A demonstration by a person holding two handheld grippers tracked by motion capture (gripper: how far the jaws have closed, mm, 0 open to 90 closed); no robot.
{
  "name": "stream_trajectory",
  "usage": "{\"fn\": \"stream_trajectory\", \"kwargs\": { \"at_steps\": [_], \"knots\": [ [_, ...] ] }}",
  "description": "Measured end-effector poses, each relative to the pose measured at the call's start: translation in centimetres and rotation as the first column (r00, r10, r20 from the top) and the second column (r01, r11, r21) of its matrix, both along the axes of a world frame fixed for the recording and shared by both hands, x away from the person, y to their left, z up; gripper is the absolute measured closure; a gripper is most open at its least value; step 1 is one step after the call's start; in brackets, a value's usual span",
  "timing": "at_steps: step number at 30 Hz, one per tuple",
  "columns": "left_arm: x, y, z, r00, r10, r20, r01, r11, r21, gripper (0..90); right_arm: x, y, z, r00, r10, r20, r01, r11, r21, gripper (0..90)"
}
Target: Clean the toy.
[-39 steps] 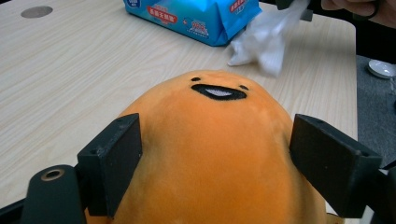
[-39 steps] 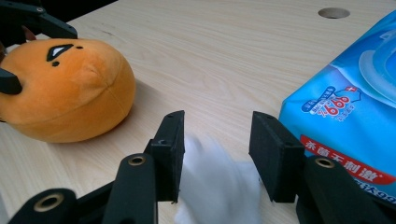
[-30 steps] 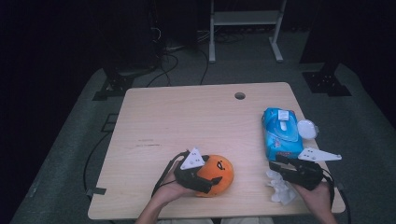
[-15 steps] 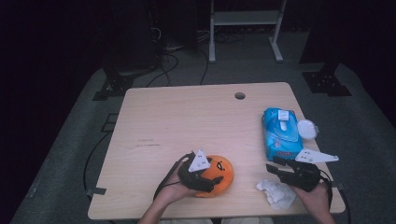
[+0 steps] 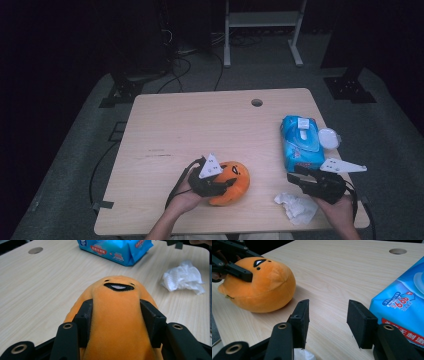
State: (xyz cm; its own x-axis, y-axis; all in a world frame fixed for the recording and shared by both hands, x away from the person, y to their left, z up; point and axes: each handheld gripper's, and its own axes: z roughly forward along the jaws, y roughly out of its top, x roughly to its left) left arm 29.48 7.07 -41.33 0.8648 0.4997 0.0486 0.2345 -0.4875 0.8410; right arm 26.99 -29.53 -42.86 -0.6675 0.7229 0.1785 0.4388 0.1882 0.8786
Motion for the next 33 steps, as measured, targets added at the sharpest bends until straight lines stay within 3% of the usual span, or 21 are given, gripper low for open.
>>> {"fn": "stream_trajectory", "kwargs": {
  "at_steps": [6, 15, 21, 24, 28, 33],
  "knots": [
    [1.2, 0.1, 0.9, 0.9994, 0.032, 0.01, -0.032, 0.9992, -0.022, 50.8, 0.0, -0.1, 0.1, 1.0, 0.001, 0.003, -0.001, 1.0, 0.004, 50.8],
    [4.6, 0.3, 1.6, 0.9943, 0.103, 0.028, -0.102, 0.9941, -0.039, 50.3, 0.2, -0.3, 0.3, 1.0, 0.001, 0.005, -0.001, 1.0, 0.027, 46.2],
    [6.6, -0.1, 1.5, 0.9876, 0.15, 0.045, -0.149, 0.9885, -0.024, 49.9, 0.2, -0.3, 0.2, 0.9999, 0.008, -0.01, -0.007, 0.999, 0.034, 40.0],
    [7.4, -0.4, 1.4, 0.9839, 0.168, 0.06, -0.168, 0.9857, -0.01, 49.7, 0.4, -0.3, 0.0, 0.9997, 0.017, -0.019, -0.016, 1.0, 0.016, 38.0],
    [8.3, -0.7, 1.4, 0.9833, 0.175, 0.052, -0.175, 0.9846, -0.004, 49.1, 0.8, -0.3, -0.5, 0.9984, 0.019, -0.053, -0.018, 1.0, 0.013, 35.7],
    [9.1, -1.1, 0.3, 0.983, 0.183, 0.019, -0.183, 0.9831, 0.008, 46.1, 1.0, -0.3, -0.7, 0.998, 0.023, -0.06, -0.022, 1.0, 0.006, 35.2]
  ]
}}
